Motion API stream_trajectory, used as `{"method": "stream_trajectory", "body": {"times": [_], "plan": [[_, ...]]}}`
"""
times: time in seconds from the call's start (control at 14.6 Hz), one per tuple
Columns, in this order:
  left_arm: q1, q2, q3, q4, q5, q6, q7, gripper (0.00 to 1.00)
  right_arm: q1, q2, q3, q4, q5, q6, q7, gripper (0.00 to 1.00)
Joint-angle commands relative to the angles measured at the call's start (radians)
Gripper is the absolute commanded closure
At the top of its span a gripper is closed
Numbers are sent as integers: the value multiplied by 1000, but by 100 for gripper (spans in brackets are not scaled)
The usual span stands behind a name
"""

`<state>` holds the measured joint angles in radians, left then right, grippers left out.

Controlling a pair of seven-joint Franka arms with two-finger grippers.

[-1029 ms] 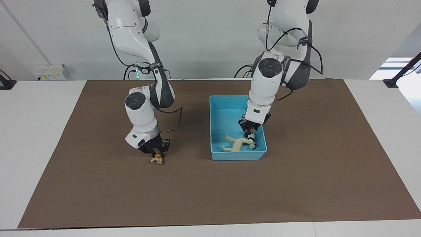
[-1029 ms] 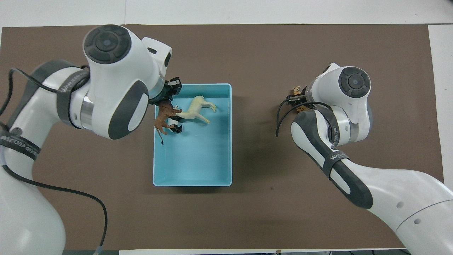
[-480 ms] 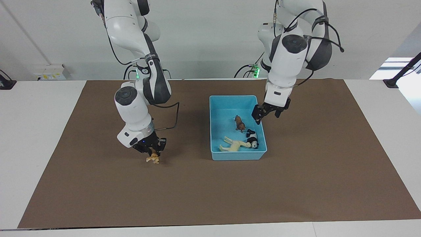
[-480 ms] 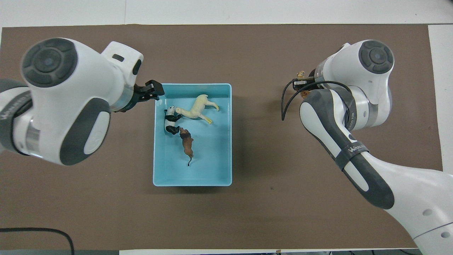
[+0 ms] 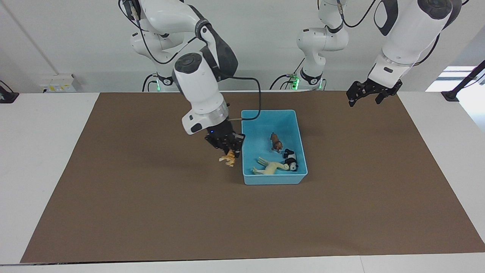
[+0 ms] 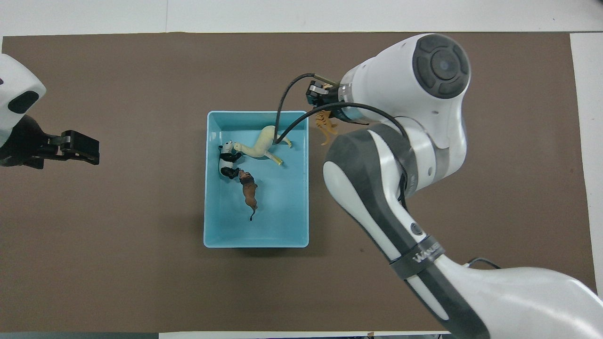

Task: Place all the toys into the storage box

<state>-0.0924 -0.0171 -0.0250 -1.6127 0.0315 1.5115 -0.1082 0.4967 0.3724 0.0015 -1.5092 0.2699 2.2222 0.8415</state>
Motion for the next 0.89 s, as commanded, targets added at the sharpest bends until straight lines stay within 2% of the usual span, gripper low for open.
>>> {"method": "stream_trajectory", "body": {"times": [0.0,0.07,0.14,0.21,0.27,0.55,0.82], "plan": [[6,16,-7,16,-13,-27,19,0,89,26,-5,6,72,82,137,99],[14,17,-4,22,-15,-37,19,0,118,25,-5,-9,72,106,178,94],[20,19,-4,25,-16,-40,21,0,126,22,-5,-19,72,119,198,68],[20,19,-4,19,-33,-21,28,0,126,22,-3,-19,72,116,202,30],[22,20,-4,19,-47,-10,35,0,126,22,-3,-19,74,113,199,0],[10,16,-1,8,-53,-25,35,0,88,19,-11,12,54,5,165,0],[-29,19,43,17,-97,-16,24,0,-35,-42,-15,15,-6,-125,-84,0]]}}
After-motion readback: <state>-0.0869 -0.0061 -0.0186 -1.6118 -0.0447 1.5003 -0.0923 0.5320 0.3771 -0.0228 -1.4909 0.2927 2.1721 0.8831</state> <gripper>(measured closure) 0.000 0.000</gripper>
